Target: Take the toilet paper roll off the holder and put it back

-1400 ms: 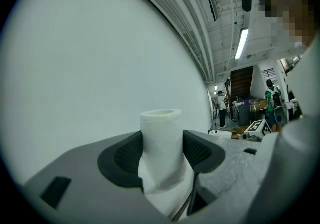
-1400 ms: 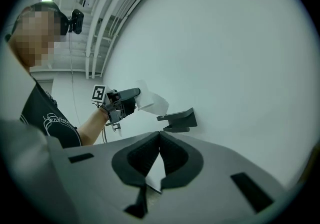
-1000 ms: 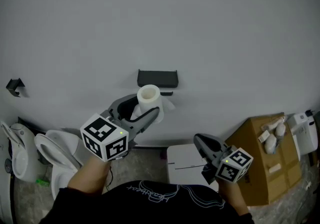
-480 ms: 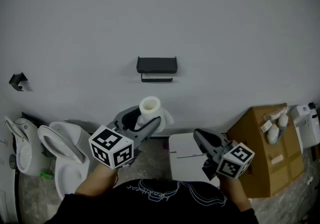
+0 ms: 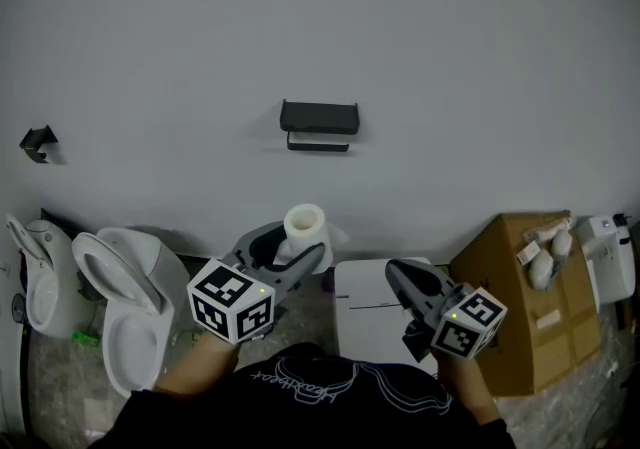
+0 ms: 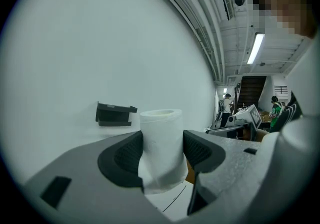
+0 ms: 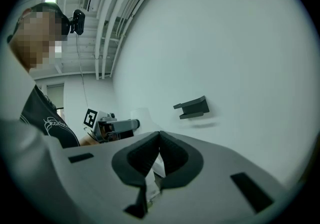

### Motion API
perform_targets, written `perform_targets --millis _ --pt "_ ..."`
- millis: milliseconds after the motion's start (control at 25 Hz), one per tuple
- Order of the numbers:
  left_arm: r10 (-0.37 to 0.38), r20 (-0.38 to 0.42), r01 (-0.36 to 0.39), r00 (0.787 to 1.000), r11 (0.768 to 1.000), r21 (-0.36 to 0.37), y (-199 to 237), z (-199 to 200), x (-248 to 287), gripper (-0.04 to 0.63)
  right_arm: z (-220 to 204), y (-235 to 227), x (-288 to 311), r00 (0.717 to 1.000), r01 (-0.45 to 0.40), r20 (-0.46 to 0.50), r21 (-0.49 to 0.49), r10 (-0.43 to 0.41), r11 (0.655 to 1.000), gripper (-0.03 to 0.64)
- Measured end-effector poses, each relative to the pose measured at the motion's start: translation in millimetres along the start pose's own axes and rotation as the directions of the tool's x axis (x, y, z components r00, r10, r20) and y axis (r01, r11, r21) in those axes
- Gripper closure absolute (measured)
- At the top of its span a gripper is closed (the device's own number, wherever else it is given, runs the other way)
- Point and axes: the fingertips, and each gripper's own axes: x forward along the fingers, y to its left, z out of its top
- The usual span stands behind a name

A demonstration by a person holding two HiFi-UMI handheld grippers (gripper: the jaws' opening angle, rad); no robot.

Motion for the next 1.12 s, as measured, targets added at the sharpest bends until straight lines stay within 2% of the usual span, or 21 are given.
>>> perform_targets --millis 560,1120 --pt "-0.002 -0.015 0.002 1.0 0.999 0.043 1 -3 3 0.345 -6 -4 2 1.0 0.018 -0.001 0.015 -0.018 1.0 0.612" --pt "0.01 0.011 -0.011 1.0 0.994 0.106 26 39 23 0.344 11 -24 18 1.0 0.026 0.009 0.03 -0.026 0.999 0.612"
